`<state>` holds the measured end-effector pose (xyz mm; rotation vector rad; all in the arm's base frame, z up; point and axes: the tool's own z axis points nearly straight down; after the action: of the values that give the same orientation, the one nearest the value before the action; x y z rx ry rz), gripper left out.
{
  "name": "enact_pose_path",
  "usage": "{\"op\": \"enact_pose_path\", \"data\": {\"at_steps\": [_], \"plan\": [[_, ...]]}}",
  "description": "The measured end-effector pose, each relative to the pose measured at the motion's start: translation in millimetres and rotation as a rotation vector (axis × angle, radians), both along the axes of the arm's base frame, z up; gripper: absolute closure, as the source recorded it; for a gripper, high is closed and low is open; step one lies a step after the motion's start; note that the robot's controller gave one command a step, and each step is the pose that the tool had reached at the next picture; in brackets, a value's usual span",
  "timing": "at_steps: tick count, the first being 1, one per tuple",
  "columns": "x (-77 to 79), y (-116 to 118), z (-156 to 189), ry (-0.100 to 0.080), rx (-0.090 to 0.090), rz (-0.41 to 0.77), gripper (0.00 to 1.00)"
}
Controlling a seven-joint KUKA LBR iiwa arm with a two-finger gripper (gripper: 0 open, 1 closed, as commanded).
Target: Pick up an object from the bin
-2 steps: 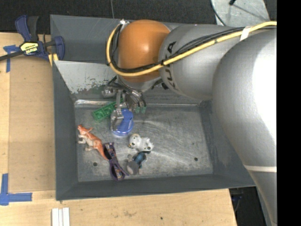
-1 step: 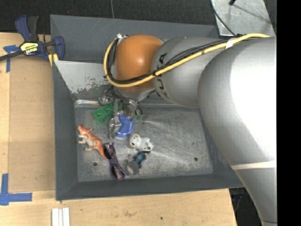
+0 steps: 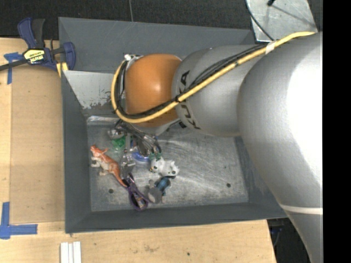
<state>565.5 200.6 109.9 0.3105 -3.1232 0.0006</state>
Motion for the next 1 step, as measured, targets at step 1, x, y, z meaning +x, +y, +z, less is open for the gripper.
{"op": "enact_pose_path", "data": {"at_steps": [1], "plan": [[55.3,-57.3,-29.2,-0.013,0.005,-0.1,0.0]]}}
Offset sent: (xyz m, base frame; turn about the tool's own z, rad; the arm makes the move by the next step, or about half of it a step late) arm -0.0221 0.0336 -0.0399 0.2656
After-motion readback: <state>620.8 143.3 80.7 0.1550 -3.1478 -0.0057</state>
